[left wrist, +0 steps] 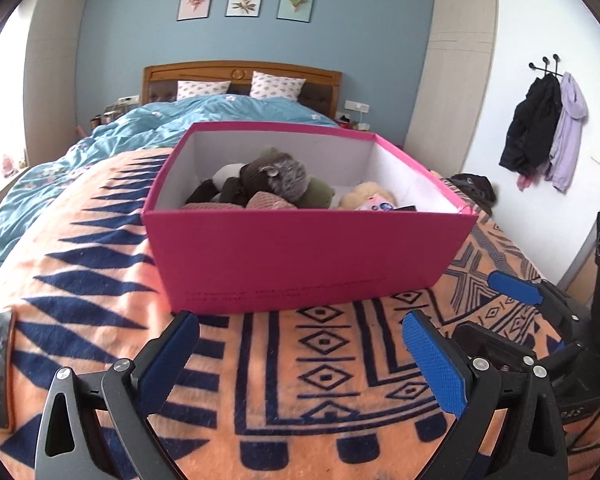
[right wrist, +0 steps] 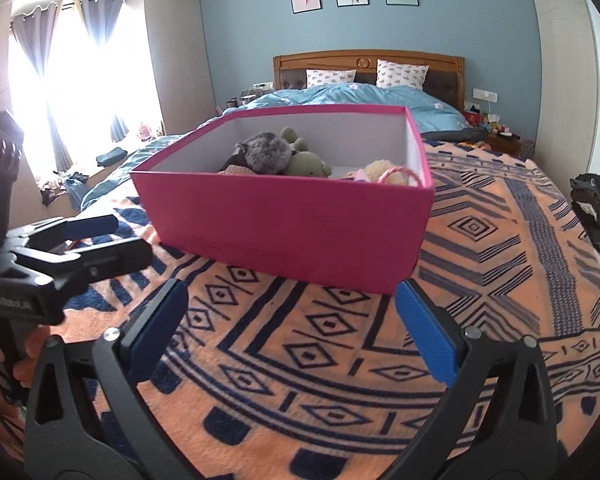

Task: Organize objects
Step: 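Withdraw the open right gripper from the box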

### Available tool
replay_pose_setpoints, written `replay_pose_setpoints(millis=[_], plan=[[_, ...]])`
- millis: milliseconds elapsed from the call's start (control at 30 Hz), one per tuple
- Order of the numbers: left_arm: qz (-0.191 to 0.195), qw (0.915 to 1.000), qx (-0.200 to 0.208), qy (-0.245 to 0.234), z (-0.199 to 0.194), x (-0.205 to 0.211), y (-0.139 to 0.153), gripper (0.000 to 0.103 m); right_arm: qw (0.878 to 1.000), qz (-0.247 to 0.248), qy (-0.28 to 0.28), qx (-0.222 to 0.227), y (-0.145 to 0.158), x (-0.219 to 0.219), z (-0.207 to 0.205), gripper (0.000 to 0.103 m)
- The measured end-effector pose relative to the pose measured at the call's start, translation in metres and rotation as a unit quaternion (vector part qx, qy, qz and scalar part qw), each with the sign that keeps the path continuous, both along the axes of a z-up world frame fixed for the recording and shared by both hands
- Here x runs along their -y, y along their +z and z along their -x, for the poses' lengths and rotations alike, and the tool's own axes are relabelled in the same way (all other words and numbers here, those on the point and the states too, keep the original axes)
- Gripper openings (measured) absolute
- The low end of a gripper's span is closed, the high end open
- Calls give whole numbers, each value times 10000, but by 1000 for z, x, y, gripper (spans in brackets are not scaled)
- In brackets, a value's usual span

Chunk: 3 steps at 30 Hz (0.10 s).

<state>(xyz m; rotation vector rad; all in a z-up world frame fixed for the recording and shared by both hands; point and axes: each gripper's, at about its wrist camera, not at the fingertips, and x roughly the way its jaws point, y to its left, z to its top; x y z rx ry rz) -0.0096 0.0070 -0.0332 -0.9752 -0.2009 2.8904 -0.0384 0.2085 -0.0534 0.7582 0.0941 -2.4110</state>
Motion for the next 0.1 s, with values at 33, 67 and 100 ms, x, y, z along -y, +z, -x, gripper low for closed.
replay_pose_setpoints(millis=[33, 67, 100], plan=[[27, 10000, -12, 30, -1, 0, -1, 103, 10000, -6, 2, -8, -1, 1, 0, 103], [60, 10000, -4, 58, -3, 0, -2, 103, 10000, -37, 12, -17, -2, 3, -1, 103], [68, 10000, 21, 44, -3, 0, -3, 103, 10000, -71, 14, -25, -2, 4, -3, 103]])
